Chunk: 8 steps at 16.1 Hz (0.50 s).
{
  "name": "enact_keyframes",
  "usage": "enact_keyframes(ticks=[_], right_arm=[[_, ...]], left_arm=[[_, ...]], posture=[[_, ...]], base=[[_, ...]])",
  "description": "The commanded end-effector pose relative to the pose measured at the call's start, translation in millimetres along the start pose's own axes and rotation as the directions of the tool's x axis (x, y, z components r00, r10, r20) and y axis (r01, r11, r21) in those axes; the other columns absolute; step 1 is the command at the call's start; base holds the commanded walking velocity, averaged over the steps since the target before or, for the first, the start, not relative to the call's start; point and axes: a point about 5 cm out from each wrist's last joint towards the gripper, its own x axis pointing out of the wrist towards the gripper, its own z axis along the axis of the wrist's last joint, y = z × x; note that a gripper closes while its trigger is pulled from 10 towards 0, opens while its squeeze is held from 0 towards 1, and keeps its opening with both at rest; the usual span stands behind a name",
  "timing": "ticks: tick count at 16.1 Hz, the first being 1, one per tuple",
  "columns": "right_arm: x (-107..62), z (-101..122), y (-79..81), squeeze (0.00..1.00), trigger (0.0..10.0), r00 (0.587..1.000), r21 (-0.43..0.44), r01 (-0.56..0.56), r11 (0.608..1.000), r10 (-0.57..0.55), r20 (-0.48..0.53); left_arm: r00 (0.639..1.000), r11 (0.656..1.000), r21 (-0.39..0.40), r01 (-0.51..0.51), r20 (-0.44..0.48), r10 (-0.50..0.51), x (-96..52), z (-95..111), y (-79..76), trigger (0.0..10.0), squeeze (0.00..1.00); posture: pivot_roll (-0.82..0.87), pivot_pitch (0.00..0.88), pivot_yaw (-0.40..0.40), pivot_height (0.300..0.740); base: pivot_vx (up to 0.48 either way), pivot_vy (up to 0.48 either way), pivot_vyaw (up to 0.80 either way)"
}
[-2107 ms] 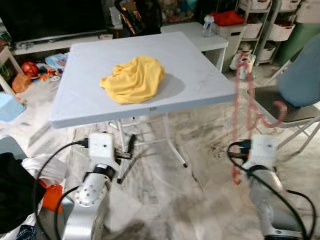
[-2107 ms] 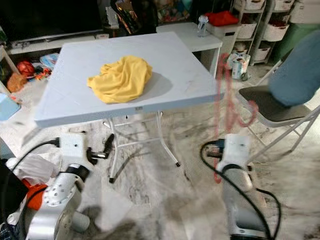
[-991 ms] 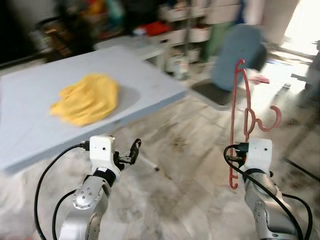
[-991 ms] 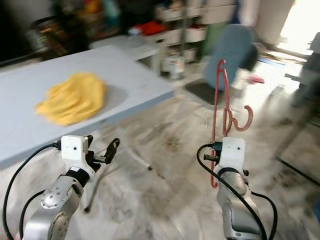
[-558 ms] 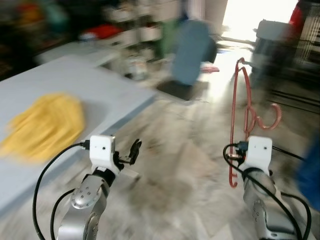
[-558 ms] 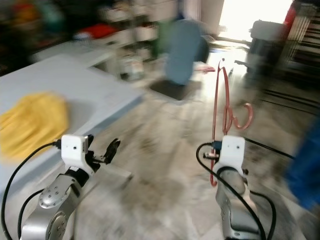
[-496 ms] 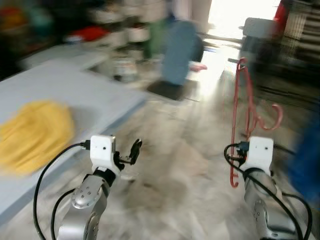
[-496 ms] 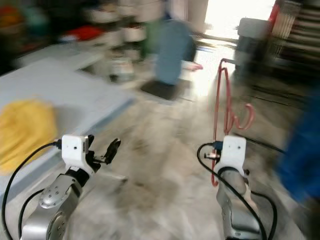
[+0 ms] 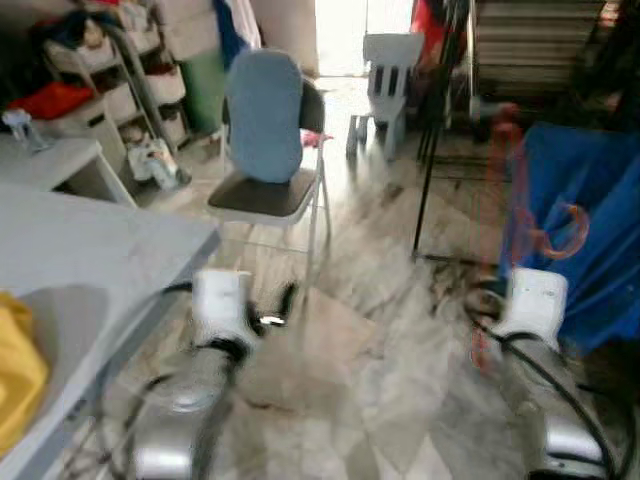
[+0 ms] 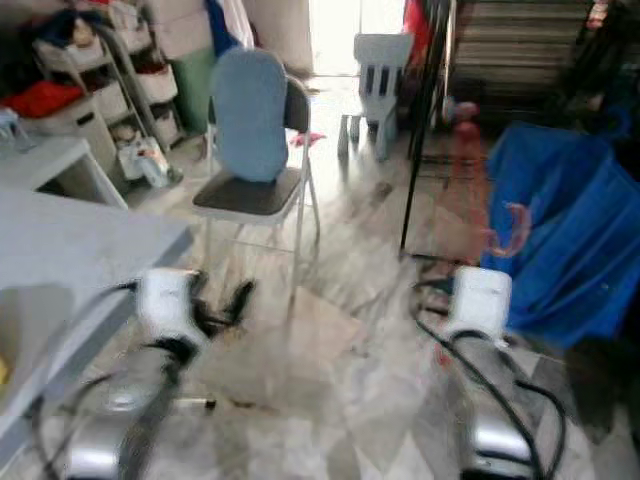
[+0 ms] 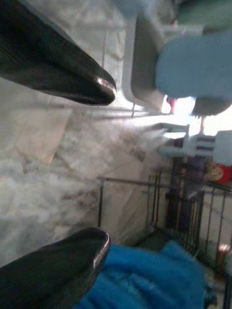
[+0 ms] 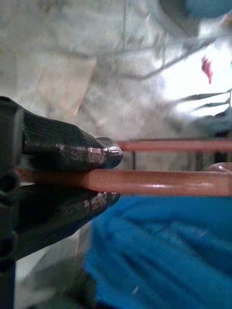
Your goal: Hang hanger
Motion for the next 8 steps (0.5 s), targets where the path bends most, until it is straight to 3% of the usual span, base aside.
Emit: enact_keyframes(ticks=[1,4,8], right_arm=[[0.4,7,13.8,0.0,10.0,0.998,0.007,-0.043,0.999,0.043,0.035],[0.7,8,20.4,0.0,10.0,0.998,0.012,-0.061,0.998,0.06,0.036],[-2.3,5,16.2,0.0,10.0,0.999,0.002,-0.046,0.999,0.046,0.029]], left_arm=[[0.999,0.998,0.037,-0.052,0.009,0.052,-1.8,2,12.0,10.0,0.0],[0.997,0.999,0.004,-0.051,0.054,0.051,0.2,11,13.0,10.0,0.0],[0.999,0.999,-0.006,-0.043,0.031,0.044,-1.6,3,14.4,10.0,0.0]], posture=[[-0.07,0.0,0.038,0.74],[-0.07,0.0,0.02,0.74],[-0.1,0.0,0.038,0.74]], base=[[0.0,0.0,0.0],[0.0,0.0,0.0],[0.302,0.0,-0.74]])
